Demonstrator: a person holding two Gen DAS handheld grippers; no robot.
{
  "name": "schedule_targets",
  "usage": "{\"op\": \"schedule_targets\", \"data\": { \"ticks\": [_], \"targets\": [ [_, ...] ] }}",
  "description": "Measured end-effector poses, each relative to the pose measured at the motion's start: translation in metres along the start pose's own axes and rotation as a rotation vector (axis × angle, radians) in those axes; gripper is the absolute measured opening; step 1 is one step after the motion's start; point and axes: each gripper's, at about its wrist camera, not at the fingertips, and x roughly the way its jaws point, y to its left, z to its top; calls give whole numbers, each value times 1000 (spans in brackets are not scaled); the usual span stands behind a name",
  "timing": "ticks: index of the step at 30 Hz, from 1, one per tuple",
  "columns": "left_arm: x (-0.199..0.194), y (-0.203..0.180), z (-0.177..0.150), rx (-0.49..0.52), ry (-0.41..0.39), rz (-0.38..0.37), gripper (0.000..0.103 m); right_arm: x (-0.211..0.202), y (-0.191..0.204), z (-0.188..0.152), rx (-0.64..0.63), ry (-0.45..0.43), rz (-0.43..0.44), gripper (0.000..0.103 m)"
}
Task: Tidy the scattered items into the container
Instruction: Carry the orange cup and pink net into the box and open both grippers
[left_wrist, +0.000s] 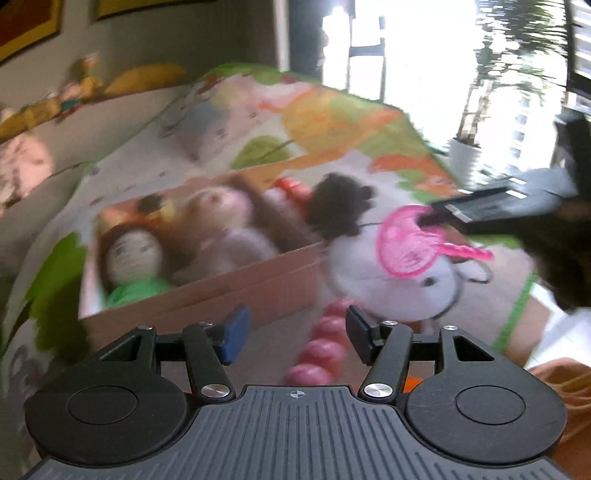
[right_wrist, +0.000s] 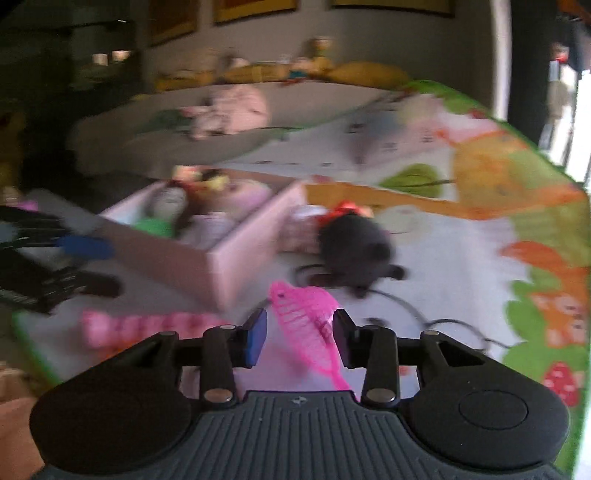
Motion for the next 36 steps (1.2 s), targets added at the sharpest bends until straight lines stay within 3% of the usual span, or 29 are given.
{"op": "schedule_targets", "data": {
  "ticks": [4, 7, 9, 12, 14, 19, 21, 23, 25, 36],
  "targets": [
    [-15, 12, -4, 2, 1, 19, 70, -8, -9, 8, 7, -36, -37, 48],
    [-25, 6, -7, 25, 18, -47, 75, -9, -21, 9, 36, -40, -68, 56],
    [-24, -6, -11, 57, 44, -116, 80, -6, -23, 6, 18, -23, -56, 69],
    [-12, -28, -17, 128, 116, -189, 82, -2, -11, -2, -50, 14, -26, 72],
    [0, -39, -21, 173, 167, -198, 82, 3, -1, -9, -95, 40, 6, 73],
    [19, -55, -21, 219, 194, -208, 75, 15, 10, -23, -110, 95, 86, 73],
    [26, -58, -25, 219, 211, -204, 55, 20, 12, -27, -111, 111, 91, 73],
    [29, -56, -28, 207, 224, -200, 52, 25, 14, -30, -100, 124, 93, 73],
    [26, -54, -30, 191, 220, -194, 52, 31, 15, -30, -84, 145, 106, 63],
    [-12, -36, -24, 170, 129, -115, 52, 20, 36, -5, -9, 148, 148, 59]
  ]
}}
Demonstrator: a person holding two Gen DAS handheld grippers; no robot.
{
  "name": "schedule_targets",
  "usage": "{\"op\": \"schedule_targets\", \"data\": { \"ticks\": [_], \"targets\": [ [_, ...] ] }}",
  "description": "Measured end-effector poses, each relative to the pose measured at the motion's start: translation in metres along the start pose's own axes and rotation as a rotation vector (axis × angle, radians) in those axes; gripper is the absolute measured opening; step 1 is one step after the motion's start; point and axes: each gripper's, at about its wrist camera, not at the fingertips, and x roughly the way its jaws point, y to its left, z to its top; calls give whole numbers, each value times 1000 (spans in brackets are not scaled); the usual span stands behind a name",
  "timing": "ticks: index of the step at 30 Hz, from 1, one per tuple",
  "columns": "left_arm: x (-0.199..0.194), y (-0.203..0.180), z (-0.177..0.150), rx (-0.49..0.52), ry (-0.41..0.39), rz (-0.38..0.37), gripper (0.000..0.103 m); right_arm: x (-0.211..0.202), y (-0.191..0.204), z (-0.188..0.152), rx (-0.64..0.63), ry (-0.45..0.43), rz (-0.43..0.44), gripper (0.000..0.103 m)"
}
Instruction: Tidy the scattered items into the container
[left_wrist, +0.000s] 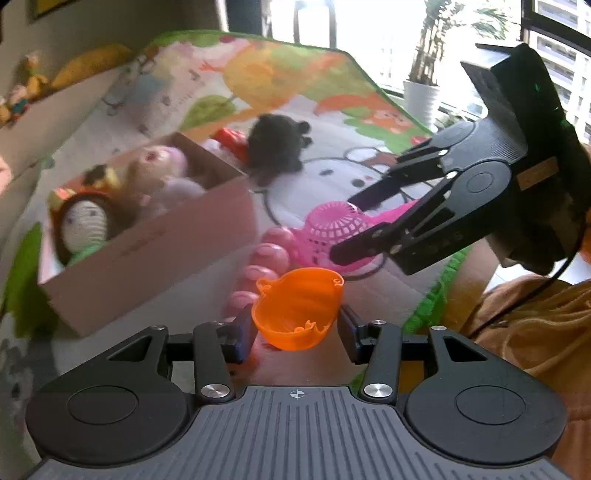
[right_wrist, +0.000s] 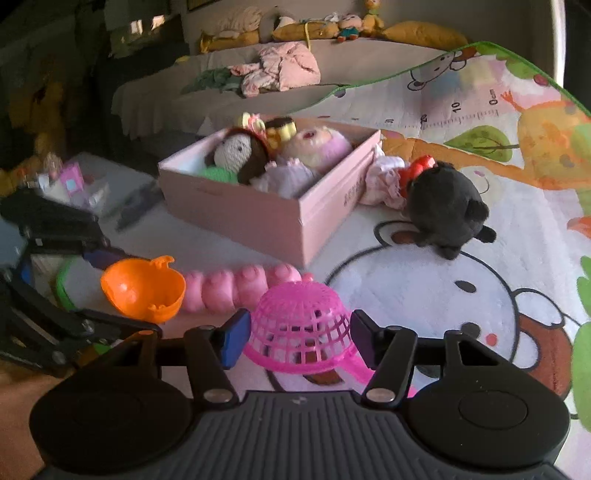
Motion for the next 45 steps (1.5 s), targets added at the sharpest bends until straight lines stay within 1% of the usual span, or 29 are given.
{"op": "schedule_targets", "data": {
  "ticks": [4, 9, 12, 14, 19, 23, 24, 25, 26, 27, 29, 31, 32, 36, 39, 41, 44, 45],
  "targets": [
    [-13, 10, -1, -17, -35, 42, 52, -9, 7, 21, 47, -26, 44, 59],
    [-26, 27, -1, -52, -94, 87, 52, -20, 15, 55, 75, -94, 93, 58],
    [-33, 41, 4, -83, -144, 121, 52, -24, 13, 81, 110, -143, 114, 58],
    [-38, 51, 11, -100, -179, 149, 52, -23, 8, 102, 159, -175, 133, 59],
    [-42, 77, 36, -111, -280, 250, 52, -2, -14, 156, 343, -225, 239, 58],
    [-32, 107, 56, -137, -315, 303, 52, 31, -25, 180, 431, -237, 268, 59],
    [-26, 117, 59, -154, -317, 317, 52, 42, -27, 182, 451, -234, 275, 62],
    [-20, 125, 60, -173, -316, 322, 52, 55, -29, 183, 465, -224, 278, 68],
    [-13, 134, 60, -196, -312, 316, 53, 65, -30, 183, 470, -213, 272, 77],
    [-4, 144, 60, -221, -304, 298, 57, 73, -31, 181, 475, -204, 259, 77],
    [11, 157, 55, -275, -256, 269, 63, 81, -31, 175, 451, -196, 242, 77],
    [17, 160, 45, -310, -223, 243, 70, 77, -35, 168, 411, -223, 206, 77],
    [17, 159, 40, -313, -218, 232, 75, 75, -39, 166, 392, -236, 180, 77],
    [12, 148, 31, -295, -211, 242, 82, 66, -66, 159, 389, -263, 91, 77],
    [11, 145, 31, -287, -217, 250, 84, 56, -92, 148, 389, -297, -36, 77],
    [11, 143, 32, -291, -220, 245, 85, 51, -108, 134, 391, -302, -126, 77],
    [7, 134, 36, -302, -228, 227, 86, 57, -122, 114, 356, -261, -242, 77],
    [6, 129, 36, -298, -233, 219, 86, 61, -124, 109, 335, -242, -278, 73]
  ]
}}
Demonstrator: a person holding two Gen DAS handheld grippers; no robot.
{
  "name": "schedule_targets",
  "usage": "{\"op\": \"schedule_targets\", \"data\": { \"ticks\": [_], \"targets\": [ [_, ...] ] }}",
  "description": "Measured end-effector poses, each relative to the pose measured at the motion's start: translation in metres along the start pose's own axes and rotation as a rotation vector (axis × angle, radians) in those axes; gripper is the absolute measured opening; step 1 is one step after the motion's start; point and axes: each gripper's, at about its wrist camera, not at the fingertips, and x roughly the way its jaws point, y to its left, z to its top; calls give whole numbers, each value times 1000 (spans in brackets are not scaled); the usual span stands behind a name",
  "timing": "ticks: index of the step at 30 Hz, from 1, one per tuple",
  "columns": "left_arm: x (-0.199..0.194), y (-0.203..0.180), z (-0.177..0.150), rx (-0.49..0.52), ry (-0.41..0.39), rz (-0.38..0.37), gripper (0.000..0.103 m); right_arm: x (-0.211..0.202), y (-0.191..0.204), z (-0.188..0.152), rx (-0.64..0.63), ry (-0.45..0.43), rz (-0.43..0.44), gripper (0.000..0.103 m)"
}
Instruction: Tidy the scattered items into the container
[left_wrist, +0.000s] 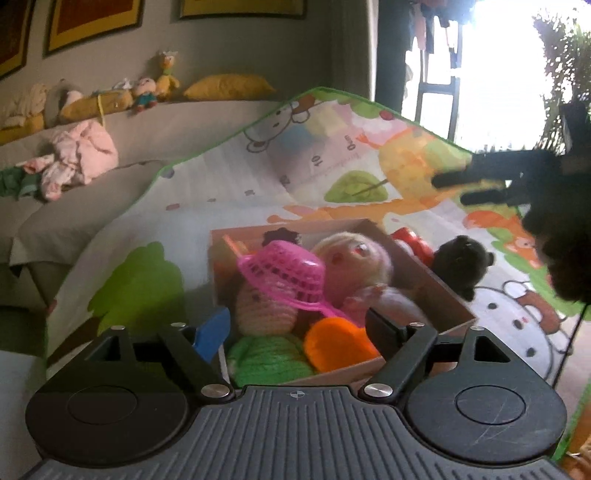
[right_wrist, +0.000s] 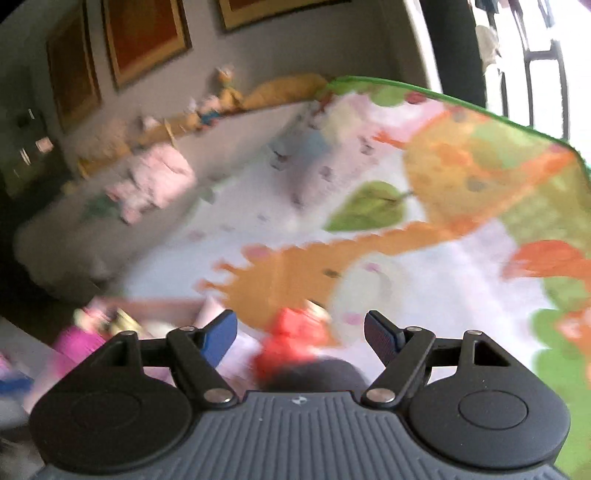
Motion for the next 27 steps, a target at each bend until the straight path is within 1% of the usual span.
{"op": "schedule_targets", "data": {
  "ticks": [1, 2, 3, 5, 6, 8, 11, 14, 16, 18, 21, 24, 27],
  "targets": [
    [-3, -5, 0, 6, -6, -11, 86, 4, 0, -5, -34, 5, -36, 68],
    [-7, -12, -1, 16, -12, -22, 86, 8, 2, -7, -63, 12, -52, 54],
    [-11, -20, -2, 31, -15, -35, 86, 12, 4, -6, -80, 25, -51, 46],
    [-16, -33, -5, 60, -12, -57, 87, 25, 2, 5, -33, 71, -3, 46],
    [-18, -39, -6, 73, -5, -69, 88, 35, -1, 12, -8, 106, 22, 46],
    [-21, -49, -10, 91, 15, -88, 91, 60, -3, 24, 20, 186, 41, 46],
    [-22, -60, -19, 109, 51, -112, 93, 95, 5, 32, -13, 290, 58, 60],
    [-23, -62, -29, 110, 82, -118, 94, 118, 20, 30, -65, 347, 43, 60],
    [-22, -59, -34, 95, 105, -112, 94, 116, 32, 27, -132, 352, 66, 50],
    [-19, -55, -38, 73, 130, -101, 94, 106, 42, 18, -216, 350, 84, 49],
    [-16, -51, -43, 44, 161, -114, 94, 84, 50, -1, -319, 359, 101, 49],
    [-12, -52, -47, 48, 174, -125, 94, 51, 49, -21, -376, 364, 136, 48],
    [-11, -58, -48, 62, 182, -150, 94, 19, 48, -38, -413, 375, 194, 48]
  ]
}}
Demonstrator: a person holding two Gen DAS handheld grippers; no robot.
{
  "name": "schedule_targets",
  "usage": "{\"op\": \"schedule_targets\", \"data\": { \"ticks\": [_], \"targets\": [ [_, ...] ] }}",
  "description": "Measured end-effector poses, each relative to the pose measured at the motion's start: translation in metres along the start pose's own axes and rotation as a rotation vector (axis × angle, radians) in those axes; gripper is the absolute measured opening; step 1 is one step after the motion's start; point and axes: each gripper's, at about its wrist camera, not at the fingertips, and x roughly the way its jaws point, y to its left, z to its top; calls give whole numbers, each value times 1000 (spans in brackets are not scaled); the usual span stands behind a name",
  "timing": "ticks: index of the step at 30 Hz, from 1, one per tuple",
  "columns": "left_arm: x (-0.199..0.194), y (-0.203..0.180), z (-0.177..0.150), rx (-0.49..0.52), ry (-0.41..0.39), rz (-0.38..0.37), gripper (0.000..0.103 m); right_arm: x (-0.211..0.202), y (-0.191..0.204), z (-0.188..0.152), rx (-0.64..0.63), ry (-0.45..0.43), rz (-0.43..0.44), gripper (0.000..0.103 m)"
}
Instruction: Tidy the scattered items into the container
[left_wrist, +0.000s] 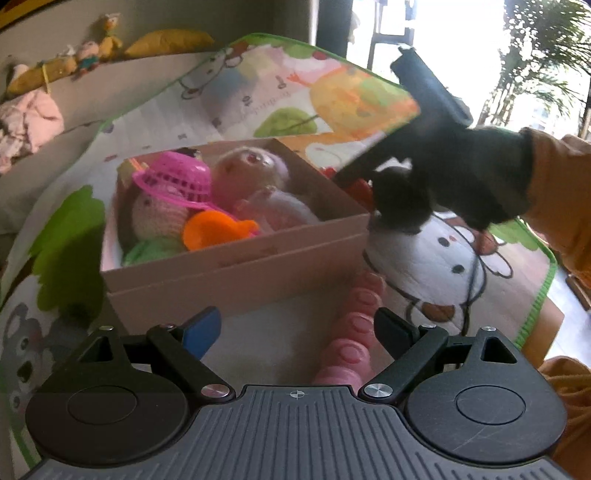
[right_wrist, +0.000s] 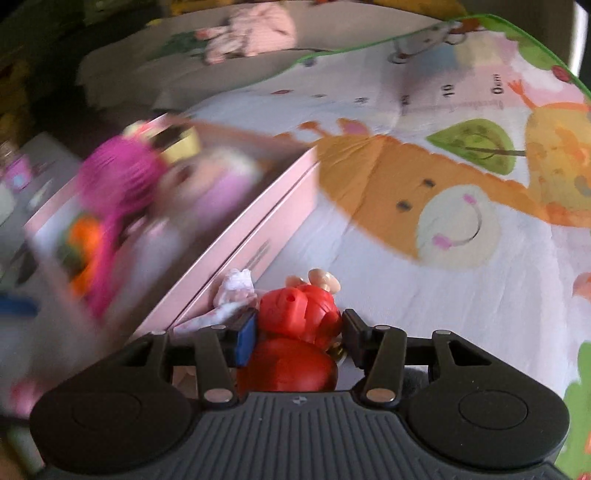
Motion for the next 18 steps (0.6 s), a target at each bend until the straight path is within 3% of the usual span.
{"op": "schedule_targets", "data": {
  "ticks": [6, 11, 14, 18],
  "targets": [
    [-3, -18, 0, 43, -2, -32, 94, -44, 36, -48, -135, -31, 15, 52],
    [-8, -43, 4, 97, -15, -59, 94, -81, 49, -85, -199, -111, -79, 63],
    [-7, -64, 10, 161, -25, -80, 94, -92, 43, -107, -143, -132, -124, 66],
    [14, -94, 20, 293, -11, -84, 94, -107, 21, -131, 53, -203, -110, 69]
  ]
}}
